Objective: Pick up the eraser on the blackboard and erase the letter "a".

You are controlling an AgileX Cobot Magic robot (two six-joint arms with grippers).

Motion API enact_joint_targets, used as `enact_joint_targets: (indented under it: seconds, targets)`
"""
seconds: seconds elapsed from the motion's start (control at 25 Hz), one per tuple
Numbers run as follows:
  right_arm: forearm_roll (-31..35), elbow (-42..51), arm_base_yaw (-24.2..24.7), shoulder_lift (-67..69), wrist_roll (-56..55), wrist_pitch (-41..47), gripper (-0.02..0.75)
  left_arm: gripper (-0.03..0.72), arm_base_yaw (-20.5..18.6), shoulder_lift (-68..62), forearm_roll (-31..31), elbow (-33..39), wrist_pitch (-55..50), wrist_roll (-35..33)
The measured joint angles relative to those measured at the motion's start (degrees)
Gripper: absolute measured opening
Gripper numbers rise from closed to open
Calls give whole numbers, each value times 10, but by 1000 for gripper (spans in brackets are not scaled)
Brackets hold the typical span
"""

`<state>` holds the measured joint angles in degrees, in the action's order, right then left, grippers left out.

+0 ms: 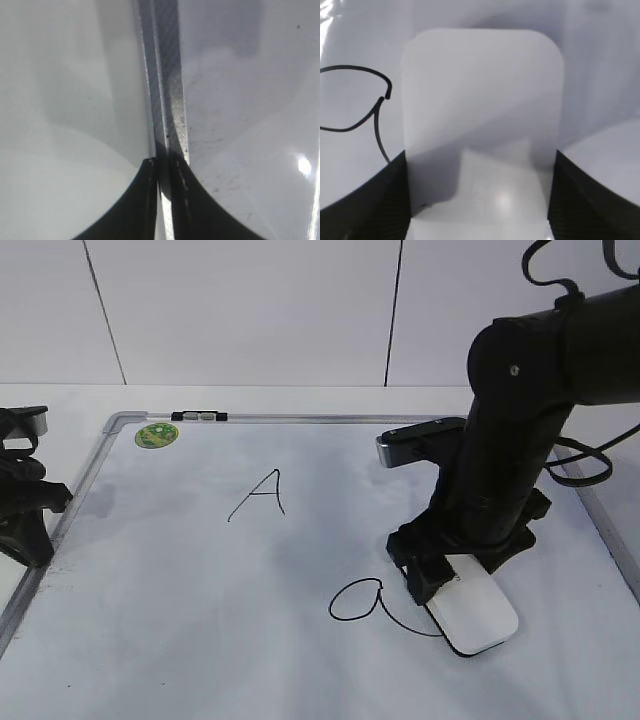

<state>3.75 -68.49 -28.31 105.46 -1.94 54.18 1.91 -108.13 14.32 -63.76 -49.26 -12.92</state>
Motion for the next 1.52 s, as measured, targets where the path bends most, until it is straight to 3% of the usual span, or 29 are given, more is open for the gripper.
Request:
enact_joint_targets:
  seconds: [0.64, 1.24, 1.52]
  targets:
    - [-14, -11, -12, 22, -5, -5, 568, 29, 0, 0, 0, 0, 0, 0]
    - [-8, -76, -178, 63, -5, -18, 567, 29, 0, 0, 0, 0, 0, 0]
    - [-34, -92, -192, 77, -21, -1, 567, 29, 0, 0, 0, 0, 0, 0]
